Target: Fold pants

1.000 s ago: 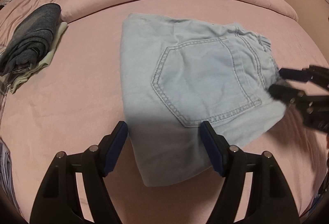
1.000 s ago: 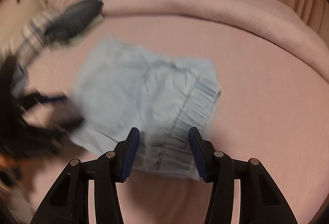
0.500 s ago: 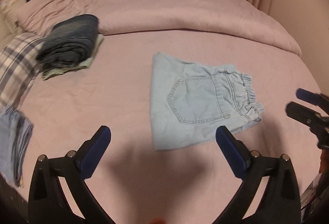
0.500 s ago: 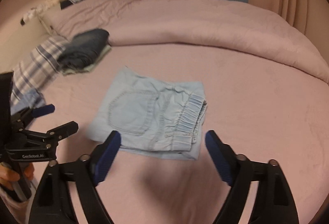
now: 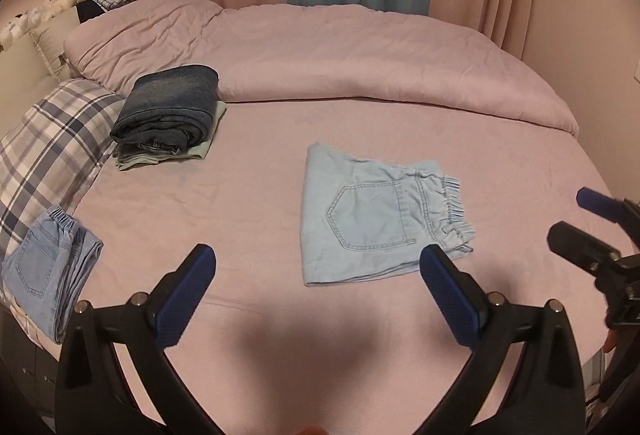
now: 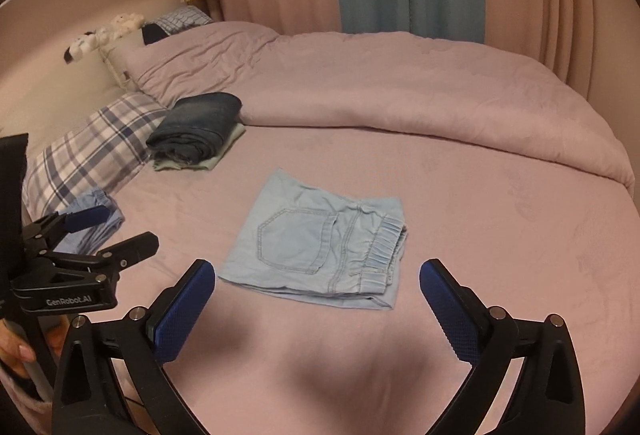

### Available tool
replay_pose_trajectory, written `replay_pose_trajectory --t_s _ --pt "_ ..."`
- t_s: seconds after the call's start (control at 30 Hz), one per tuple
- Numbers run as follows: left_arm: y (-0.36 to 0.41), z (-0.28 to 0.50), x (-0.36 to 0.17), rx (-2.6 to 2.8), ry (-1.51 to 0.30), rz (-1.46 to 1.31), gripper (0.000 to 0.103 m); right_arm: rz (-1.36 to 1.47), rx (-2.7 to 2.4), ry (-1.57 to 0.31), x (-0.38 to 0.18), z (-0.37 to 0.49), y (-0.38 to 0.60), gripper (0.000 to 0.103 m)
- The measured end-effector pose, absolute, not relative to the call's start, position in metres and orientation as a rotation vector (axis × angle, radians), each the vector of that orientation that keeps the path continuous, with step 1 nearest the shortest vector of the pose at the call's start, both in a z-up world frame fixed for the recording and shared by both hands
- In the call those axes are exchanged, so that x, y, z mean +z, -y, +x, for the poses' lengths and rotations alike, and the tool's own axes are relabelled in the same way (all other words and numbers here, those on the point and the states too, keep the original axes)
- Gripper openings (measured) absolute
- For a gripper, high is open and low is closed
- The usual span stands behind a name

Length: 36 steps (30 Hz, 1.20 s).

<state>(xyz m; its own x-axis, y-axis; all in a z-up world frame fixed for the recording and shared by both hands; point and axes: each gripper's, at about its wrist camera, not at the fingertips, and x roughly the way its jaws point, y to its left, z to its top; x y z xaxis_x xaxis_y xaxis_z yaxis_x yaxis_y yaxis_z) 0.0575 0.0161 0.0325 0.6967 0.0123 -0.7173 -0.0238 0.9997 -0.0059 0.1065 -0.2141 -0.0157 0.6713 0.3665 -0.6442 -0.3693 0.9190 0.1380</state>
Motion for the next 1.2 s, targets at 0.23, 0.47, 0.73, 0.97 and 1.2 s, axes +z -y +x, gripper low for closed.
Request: replay_pose_trajectory --t_s 0.23,0.47,0.73,0.97,1.2 --pt "-0.007 0.053 0.03 0.032 -0.808 0.012 0.102 -0.013 0.384 -0.764 -0.028 0.1 0.213 0.102" --pt "0.0 0.05 0.03 0.023 -0.808 0.023 0.102 -0.017 0.377 -0.766 -0.027 0.094 0.213 0.102" --pt "0.001 0.048 0.03 0.026 -0.809 0.026 0.102 -0.026 0.377 -0.758 -0.025 0.09 0.21 0.102" --pt "0.001 0.05 0.031 0.029 -0.809 0.027 0.102 -0.04 0.38 -0.757 -0.022 0.091 0.207 0.102" --pt "0.0 0.051 0.031 0.028 -0.811 0.033 0.102 -0.047 0.379 -0.756 -0.021 0.091 0.205 0.102"
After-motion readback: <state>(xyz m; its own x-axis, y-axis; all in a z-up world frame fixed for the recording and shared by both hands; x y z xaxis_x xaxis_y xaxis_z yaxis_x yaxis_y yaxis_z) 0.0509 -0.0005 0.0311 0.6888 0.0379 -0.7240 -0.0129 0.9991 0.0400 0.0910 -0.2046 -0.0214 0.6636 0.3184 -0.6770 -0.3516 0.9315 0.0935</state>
